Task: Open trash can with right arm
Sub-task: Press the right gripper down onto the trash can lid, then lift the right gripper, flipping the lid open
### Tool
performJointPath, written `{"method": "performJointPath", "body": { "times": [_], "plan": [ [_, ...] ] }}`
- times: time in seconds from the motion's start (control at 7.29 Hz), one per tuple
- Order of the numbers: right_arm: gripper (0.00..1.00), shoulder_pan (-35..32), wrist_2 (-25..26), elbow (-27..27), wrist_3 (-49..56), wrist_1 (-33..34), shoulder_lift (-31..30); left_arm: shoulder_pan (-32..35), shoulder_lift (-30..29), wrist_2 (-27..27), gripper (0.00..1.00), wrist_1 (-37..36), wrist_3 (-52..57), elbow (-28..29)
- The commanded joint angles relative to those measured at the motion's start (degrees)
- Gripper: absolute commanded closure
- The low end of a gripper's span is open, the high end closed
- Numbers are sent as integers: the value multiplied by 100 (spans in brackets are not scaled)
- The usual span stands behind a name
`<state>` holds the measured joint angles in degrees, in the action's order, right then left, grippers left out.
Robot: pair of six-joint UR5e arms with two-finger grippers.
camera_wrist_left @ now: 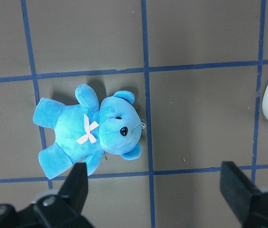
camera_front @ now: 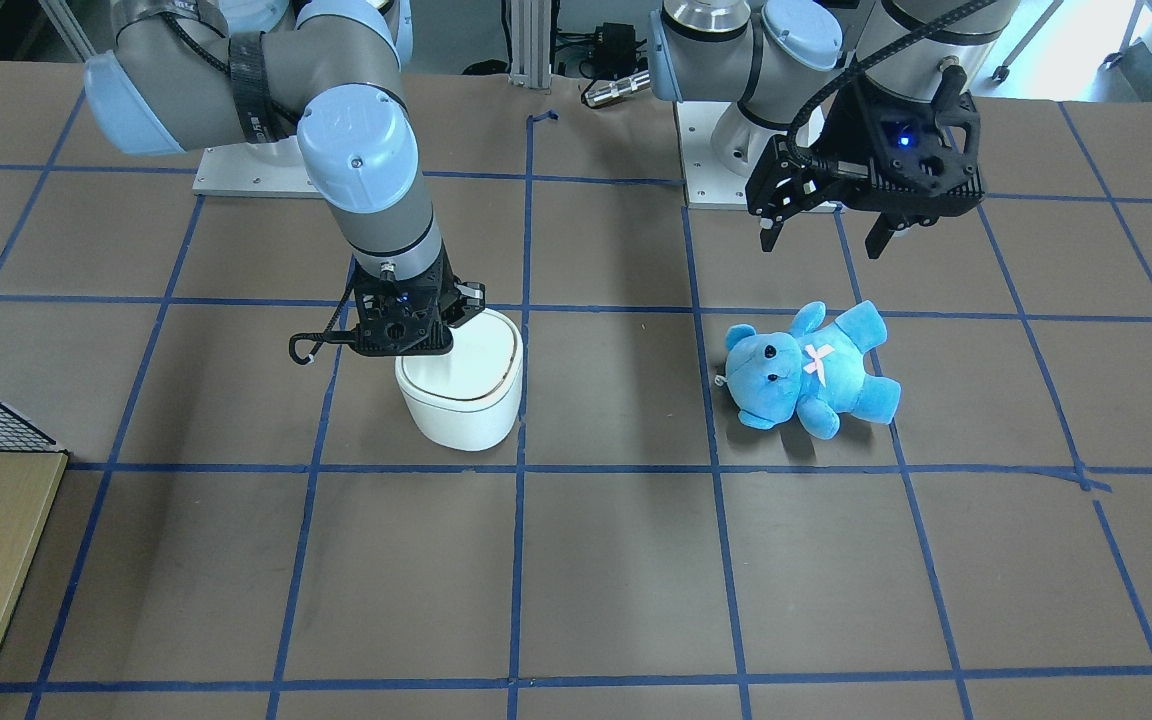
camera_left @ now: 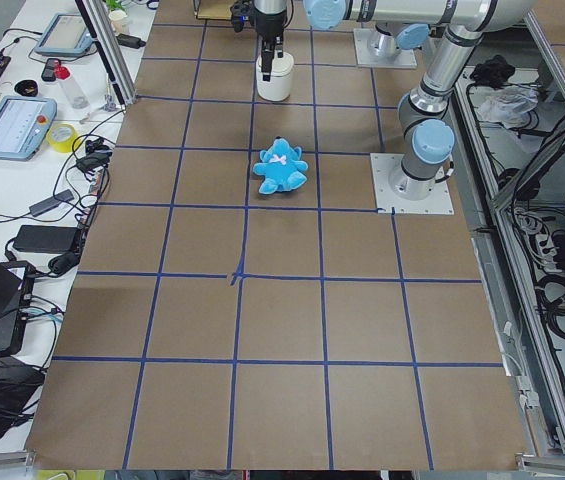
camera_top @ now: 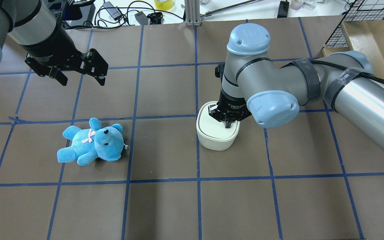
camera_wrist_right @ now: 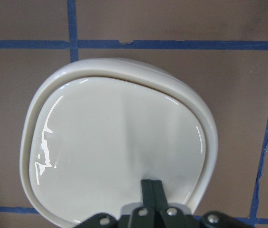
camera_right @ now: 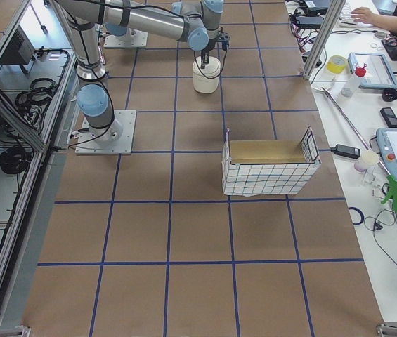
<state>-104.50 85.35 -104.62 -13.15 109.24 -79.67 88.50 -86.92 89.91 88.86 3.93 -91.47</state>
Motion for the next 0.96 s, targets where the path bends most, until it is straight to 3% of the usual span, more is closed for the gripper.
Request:
{"method": "performJointPath", "body": {
  "times": [0.0, 0.14, 0.55, 0.69, 0.82],
  "plan": [
    [100, 0, 61, 82, -73, -60, 13, 0, 0, 0, 0, 0, -6, -3],
    [100, 0, 70, 283, -109, -234, -31, 0, 0, 0, 0, 0, 3, -3],
    [100, 43, 105, 1661, -109, -1744, -14, 0, 0, 0, 0, 0, -6, 6],
    [63, 78, 262, 1978, -100, -1957, -40, 0, 0, 0, 0, 0, -6, -2],
    [1, 114, 498, 2294, -57, -2115, -93, 0, 0, 0, 0, 0, -6, -3]
  ]
}}
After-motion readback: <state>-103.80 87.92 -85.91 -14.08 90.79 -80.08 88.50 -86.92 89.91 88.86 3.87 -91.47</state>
